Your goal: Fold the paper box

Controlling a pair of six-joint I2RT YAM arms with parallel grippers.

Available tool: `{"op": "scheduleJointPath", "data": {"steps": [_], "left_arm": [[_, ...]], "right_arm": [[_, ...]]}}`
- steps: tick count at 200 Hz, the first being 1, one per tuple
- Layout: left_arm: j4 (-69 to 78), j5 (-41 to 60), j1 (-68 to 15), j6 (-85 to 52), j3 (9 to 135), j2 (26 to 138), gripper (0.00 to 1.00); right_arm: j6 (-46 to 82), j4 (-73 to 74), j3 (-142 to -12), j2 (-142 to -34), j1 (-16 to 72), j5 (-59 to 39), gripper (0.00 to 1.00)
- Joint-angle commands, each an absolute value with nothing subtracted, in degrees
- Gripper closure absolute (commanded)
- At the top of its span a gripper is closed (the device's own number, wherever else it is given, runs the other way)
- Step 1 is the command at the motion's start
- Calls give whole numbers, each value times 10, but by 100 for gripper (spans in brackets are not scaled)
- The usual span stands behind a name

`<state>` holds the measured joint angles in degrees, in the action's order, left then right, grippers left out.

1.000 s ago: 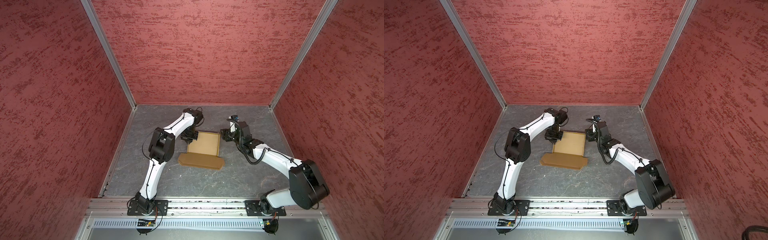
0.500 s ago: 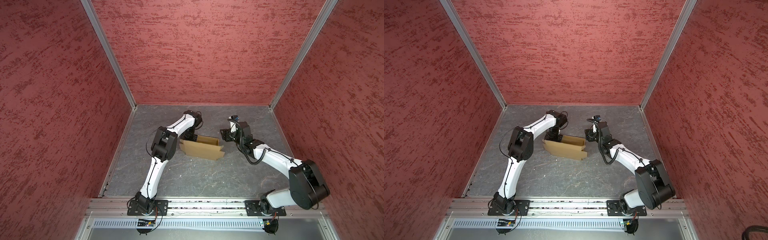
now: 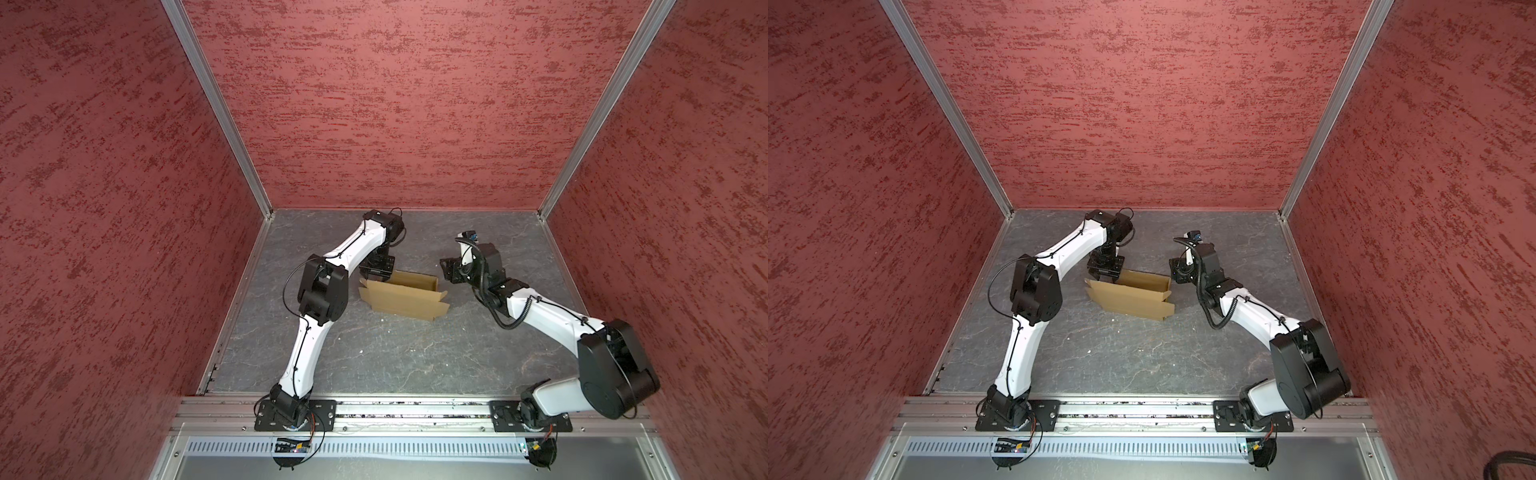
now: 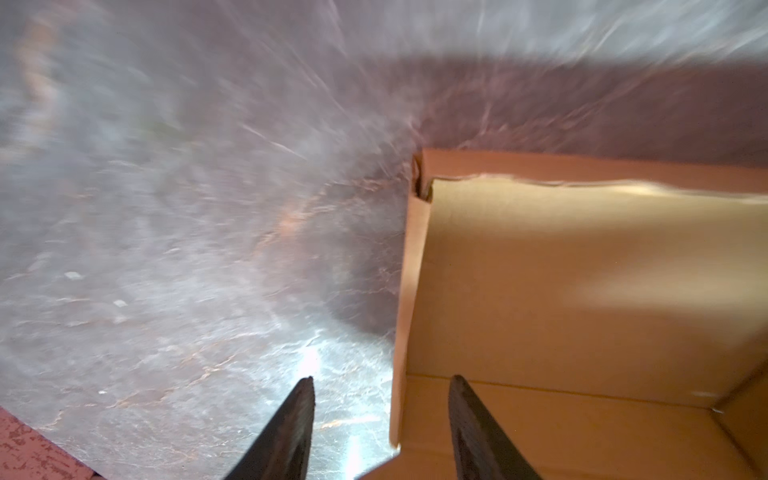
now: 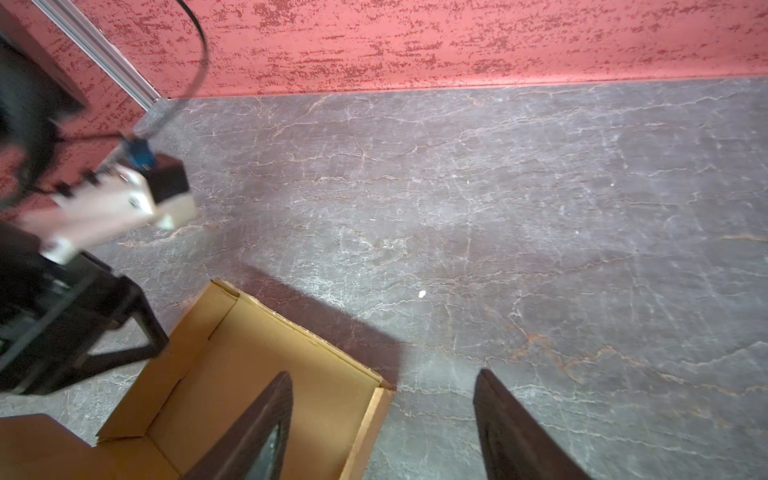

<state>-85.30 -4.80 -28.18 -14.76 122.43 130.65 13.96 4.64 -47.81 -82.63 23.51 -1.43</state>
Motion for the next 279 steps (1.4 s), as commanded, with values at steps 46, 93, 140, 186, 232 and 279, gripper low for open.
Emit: {"op": "scheduleJointPath", "data": {"steps": [46,93,140,186,232,279], "left_arm": [[-821,-96,-243,-159,1246,1200,43],[-761,-131,-224,-196,1126,1021,45],[-712,-144,-263,-296,901,802,63],[-682,-164,-386,-440,732,694,77],[-575,-182,-490,-511,669,733,82],[-499,-197,-519,-524,659,792,83]], "right_arm": [[152,33,-479,-830,223,-25,30],[146,27,-480,-830,202,-87,30],[137,30,-516,-881,193,-153,33],[119,22,-545,-910,194,-207,43],[100,8,-556,-915,194,-256,44],[90,4,-549,-922,195,-292,44]]}}
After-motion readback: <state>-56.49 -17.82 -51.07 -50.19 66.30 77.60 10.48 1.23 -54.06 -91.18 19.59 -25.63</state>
